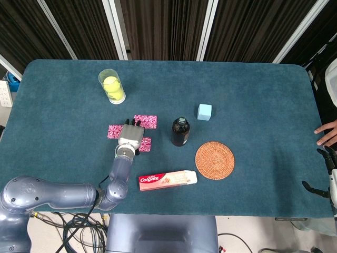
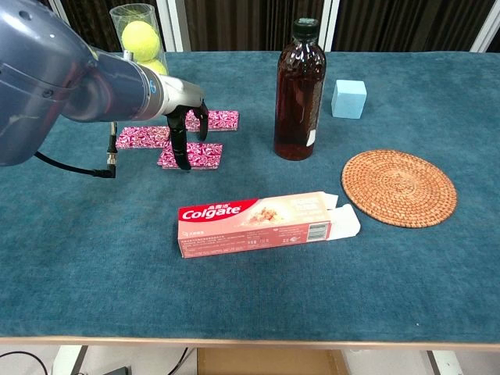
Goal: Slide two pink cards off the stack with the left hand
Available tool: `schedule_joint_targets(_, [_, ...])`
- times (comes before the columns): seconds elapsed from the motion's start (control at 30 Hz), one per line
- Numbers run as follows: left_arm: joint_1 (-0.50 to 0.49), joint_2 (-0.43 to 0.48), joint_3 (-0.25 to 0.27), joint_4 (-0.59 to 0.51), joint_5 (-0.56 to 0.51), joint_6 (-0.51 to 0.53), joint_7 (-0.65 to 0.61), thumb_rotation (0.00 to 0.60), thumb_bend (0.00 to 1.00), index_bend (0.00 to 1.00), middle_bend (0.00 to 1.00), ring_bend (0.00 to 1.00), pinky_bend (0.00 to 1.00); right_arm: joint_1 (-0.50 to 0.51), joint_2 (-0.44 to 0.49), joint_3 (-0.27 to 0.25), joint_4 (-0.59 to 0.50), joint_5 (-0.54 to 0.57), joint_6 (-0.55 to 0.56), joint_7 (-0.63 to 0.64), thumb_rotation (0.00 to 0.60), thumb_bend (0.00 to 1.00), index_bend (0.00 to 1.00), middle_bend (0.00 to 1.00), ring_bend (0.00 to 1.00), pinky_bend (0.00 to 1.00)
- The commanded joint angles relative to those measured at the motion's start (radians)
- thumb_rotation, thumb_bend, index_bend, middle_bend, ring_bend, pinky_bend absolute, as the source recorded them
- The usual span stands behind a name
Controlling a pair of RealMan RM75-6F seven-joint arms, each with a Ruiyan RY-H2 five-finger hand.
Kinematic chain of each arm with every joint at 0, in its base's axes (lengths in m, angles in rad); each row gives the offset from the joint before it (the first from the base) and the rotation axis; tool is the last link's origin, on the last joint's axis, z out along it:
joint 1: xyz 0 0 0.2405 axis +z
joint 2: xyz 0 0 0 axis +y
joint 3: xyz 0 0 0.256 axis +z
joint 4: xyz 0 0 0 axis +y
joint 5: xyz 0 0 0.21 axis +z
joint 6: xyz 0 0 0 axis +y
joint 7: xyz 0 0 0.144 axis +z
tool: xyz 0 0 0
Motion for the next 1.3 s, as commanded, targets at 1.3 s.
schedule_joint_targets(1.3, [1.041, 0.657, 0.326, -0.296, 1.566, 0.446, -1.165, 0.600, 0.16, 0.19, 0.06, 0.00, 0.00, 0.018, -0.061, 0.004, 0.005, -0.020, 0.040, -0.150, 0.600, 0.11, 0.15, 0.06, 0.12, 0.23])
